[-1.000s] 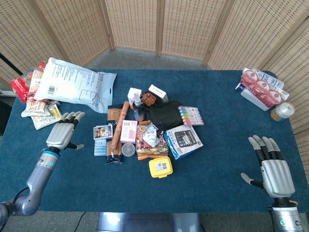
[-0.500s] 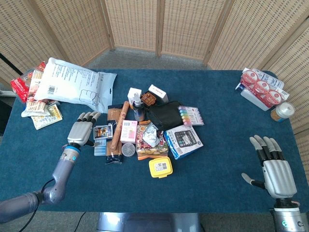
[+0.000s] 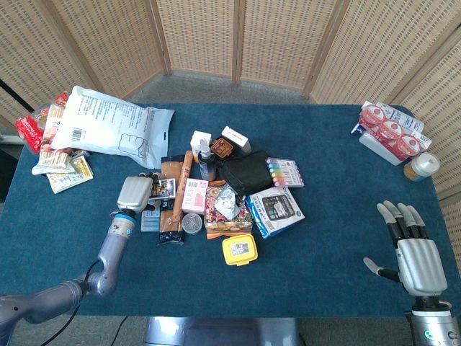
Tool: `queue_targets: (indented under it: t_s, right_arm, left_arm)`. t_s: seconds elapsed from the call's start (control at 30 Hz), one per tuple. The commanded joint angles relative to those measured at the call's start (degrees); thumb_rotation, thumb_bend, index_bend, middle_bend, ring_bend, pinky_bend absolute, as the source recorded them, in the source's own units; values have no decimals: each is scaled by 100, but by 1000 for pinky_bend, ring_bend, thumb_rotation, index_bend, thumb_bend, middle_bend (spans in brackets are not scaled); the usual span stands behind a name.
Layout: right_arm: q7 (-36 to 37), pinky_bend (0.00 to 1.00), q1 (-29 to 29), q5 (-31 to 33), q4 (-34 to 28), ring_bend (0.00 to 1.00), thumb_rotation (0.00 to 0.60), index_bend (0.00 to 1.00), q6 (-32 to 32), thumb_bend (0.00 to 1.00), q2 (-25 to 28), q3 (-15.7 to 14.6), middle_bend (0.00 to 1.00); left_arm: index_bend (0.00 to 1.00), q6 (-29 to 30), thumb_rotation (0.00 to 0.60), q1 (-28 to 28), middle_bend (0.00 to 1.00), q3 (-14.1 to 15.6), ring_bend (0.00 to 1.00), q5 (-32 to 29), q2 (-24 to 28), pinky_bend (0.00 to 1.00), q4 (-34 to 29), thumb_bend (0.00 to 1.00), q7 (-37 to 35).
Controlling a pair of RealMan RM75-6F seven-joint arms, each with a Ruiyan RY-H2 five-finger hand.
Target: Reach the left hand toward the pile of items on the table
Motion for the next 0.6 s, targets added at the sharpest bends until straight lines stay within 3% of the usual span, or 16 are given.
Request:
queue_targets:
  t_s: [0.03, 0.43, 0.6]
  right_arm:
    - [-2, 0, 0, -9, 1, 0, 600, 0, -6, 0, 0, -6, 0]
    - [-164, 0, -2, -112, -45, 0, 600, 0, -6, 0, -56, -48, 0]
    - [-224, 0, -1, -122, -55, 0, 600, 0, -17, 0, -76, -57, 0]
  left_arm:
    - [577, 262, 600, 69, 651, -110, 565, 164, 291, 785, -408, 29, -149]
    - [571, 1102, 600, 316, 648, -586, 565, 367, 1789, 783, -2530, 26, 111]
    - [571, 1265, 600, 303, 648, -810, 565, 306, 2248, 784, -3141, 23, 282]
